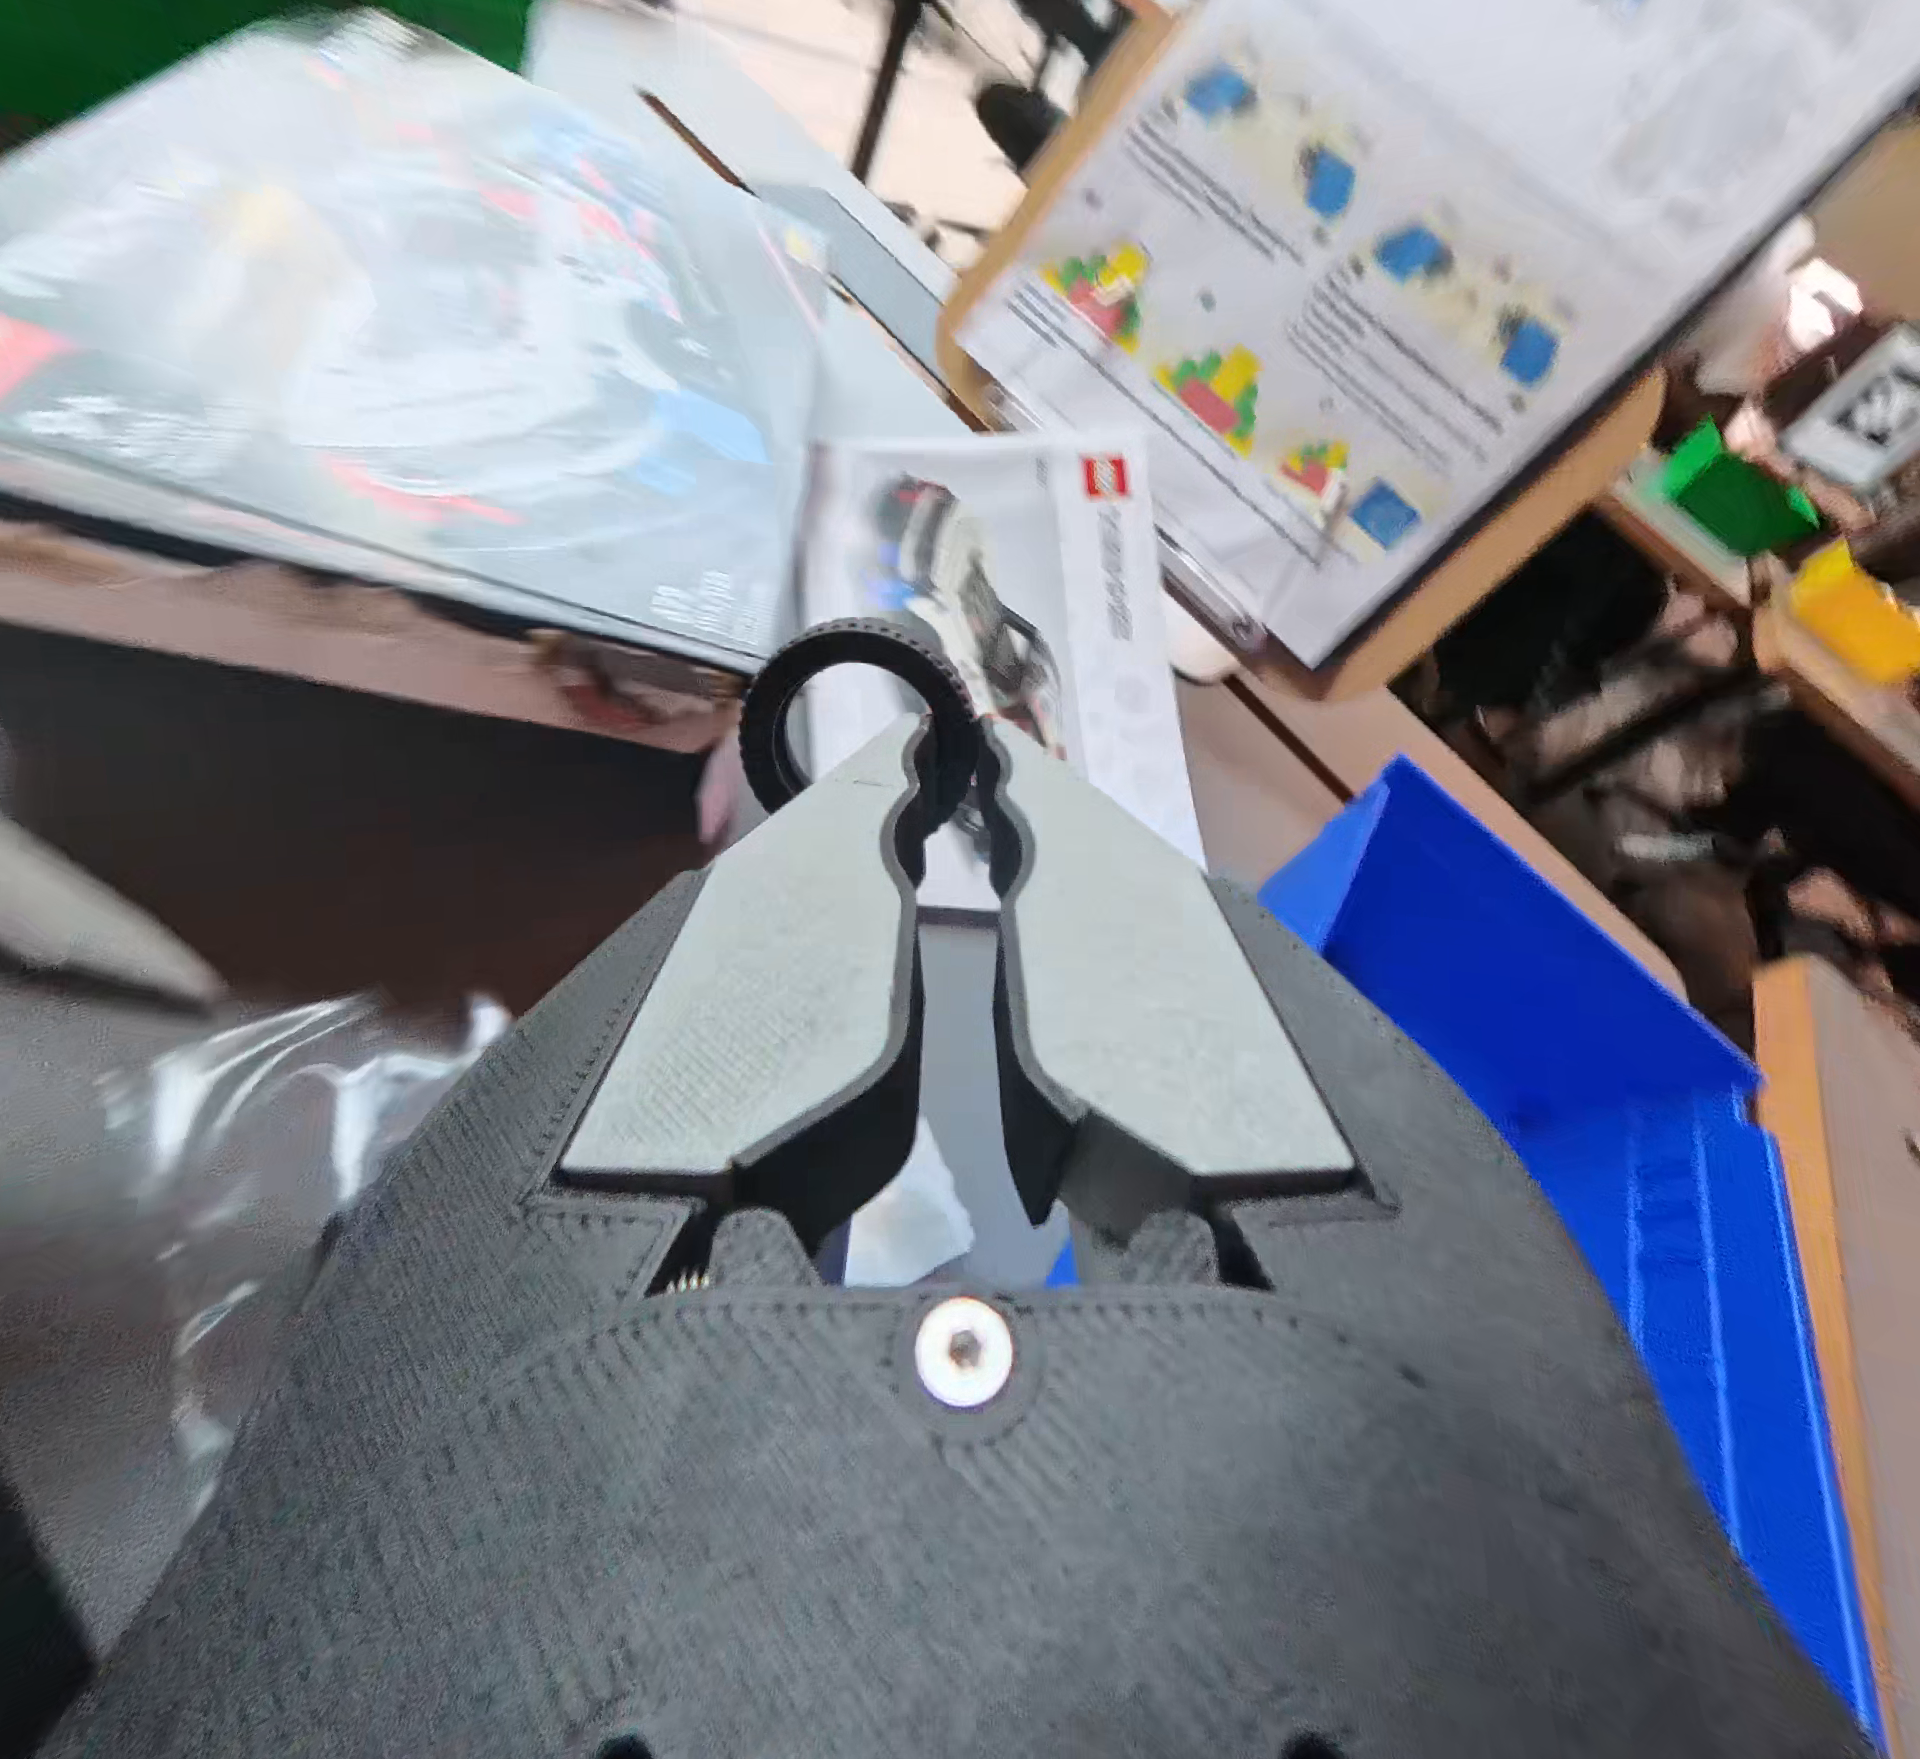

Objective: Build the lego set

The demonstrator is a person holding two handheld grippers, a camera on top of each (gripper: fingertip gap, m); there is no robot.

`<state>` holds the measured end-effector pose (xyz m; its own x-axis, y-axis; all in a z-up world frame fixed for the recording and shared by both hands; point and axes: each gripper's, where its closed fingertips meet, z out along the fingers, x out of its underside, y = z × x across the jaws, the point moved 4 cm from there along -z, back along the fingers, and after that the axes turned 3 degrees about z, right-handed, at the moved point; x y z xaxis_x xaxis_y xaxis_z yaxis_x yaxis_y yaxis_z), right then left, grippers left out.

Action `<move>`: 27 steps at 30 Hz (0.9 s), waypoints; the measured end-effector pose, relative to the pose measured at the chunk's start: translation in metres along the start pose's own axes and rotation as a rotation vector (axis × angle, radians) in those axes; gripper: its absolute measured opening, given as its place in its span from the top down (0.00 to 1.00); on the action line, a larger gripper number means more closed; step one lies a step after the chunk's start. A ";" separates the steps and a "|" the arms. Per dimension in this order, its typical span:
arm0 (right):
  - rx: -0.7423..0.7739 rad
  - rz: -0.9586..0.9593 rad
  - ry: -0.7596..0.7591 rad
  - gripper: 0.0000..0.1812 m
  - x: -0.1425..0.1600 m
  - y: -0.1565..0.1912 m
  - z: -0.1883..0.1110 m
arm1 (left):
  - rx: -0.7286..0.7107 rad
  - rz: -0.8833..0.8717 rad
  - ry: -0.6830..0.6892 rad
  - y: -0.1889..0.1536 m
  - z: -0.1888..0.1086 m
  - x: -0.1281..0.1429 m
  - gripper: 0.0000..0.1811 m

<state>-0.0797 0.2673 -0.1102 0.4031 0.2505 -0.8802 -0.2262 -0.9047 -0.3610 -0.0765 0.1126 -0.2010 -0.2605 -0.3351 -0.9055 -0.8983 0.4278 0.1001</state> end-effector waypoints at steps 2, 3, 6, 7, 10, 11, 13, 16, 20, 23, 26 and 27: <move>-0.077 -0.053 -0.098 0.98 -0.010 0.024 -0.019 | -0.073 -0.054 -0.144 0.012 -0.026 -0.028 0.71; -0.089 -0.060 -0.129 0.98 -0.015 0.033 -0.026 | -0.092 -0.098 -0.210 0.020 -0.037 -0.041 0.72; -0.139 -0.080 -0.199 0.98 -0.031 0.062 -0.039 | -0.058 -0.225 -0.283 0.037 -0.053 -0.062 0.70; -0.169 -0.099 -0.218 0.98 -0.036 0.075 -0.042 | -0.058 -0.251 -0.292 0.042 -0.054 -0.064 0.69; -0.199 -0.161 -0.248 0.98 -0.046 0.110 -0.045 | 0.022 -0.301 -0.369 0.039 -0.068 -0.068 0.89; -0.191 -0.177 -0.251 0.98 -0.047 0.118 -0.044 | 0.003 -0.295 -0.361 0.040 -0.073 -0.062 0.92; -0.273 -0.175 -0.230 0.97 -0.042 0.139 -0.041 | -0.014 -0.264 -0.306 0.034 -0.086 -0.042 0.92; -0.462 -0.139 -0.209 0.92 -0.030 0.176 -0.036 | -0.015 -0.342 -0.268 0.030 -0.114 -0.005 0.92; -0.470 -0.134 -0.168 0.92 -0.019 0.179 -0.027 | -0.137 -0.436 -0.319 0.061 -0.178 0.015 0.92; -0.462 -0.067 -0.154 0.92 -0.013 0.162 -0.023 | -0.426 -0.395 -0.301 0.152 -0.253 0.017 0.93; -0.426 -0.020 -0.126 0.91 -0.003 0.141 -0.014 | -0.631 -0.418 -0.129 0.285 -0.309 0.037 0.92; -0.412 -0.009 -0.111 0.91 0.001 0.135 -0.011 | -0.694 -0.442 -0.073 0.333 -0.320 0.048 0.92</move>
<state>-0.1005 0.1418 -0.1567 0.3002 0.2743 -0.9136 0.1594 -0.9587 -0.2355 -0.5015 -0.0297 -0.0796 0.1704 -0.2849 -0.9433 -0.9329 -0.3550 -0.0613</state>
